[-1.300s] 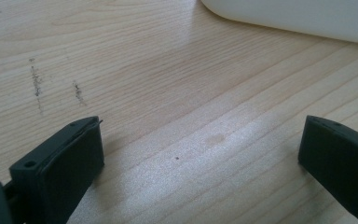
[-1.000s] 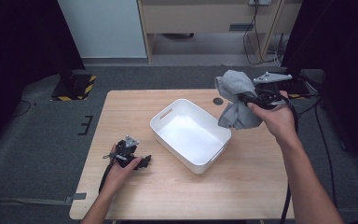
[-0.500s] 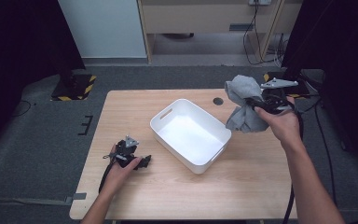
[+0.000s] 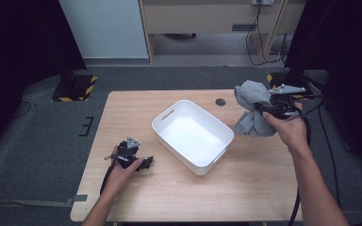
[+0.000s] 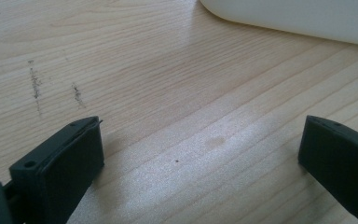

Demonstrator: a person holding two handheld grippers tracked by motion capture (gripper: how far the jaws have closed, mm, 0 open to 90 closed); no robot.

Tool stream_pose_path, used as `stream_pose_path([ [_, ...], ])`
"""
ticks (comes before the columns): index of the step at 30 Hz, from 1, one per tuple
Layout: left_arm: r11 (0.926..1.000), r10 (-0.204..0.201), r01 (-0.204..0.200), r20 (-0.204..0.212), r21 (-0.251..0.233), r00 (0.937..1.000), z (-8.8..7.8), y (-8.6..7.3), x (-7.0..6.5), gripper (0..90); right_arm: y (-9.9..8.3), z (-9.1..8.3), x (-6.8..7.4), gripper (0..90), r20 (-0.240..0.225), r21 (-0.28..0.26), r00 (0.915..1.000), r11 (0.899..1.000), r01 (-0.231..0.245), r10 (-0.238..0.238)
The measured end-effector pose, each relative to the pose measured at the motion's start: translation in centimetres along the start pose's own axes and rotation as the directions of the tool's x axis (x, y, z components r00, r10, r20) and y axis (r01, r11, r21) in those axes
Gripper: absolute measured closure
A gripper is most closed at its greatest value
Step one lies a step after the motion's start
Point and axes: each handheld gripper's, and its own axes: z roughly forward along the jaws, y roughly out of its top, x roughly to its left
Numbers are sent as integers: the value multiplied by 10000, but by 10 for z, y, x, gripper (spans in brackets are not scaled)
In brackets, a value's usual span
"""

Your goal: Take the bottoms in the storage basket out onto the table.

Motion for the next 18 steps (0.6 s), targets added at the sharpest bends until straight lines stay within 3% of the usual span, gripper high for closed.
stream_pose_path([
  [11,10000,-1,1,-2,-1,10000,0,0,0,0,-9,1,-11,602,218,-15,9997,9999,-138,138],
  [18,10000,-1,1,-4,-3,10000,0,0,0,0,-20,14,-13,601,348,239,9990,9993,-283,275],
])
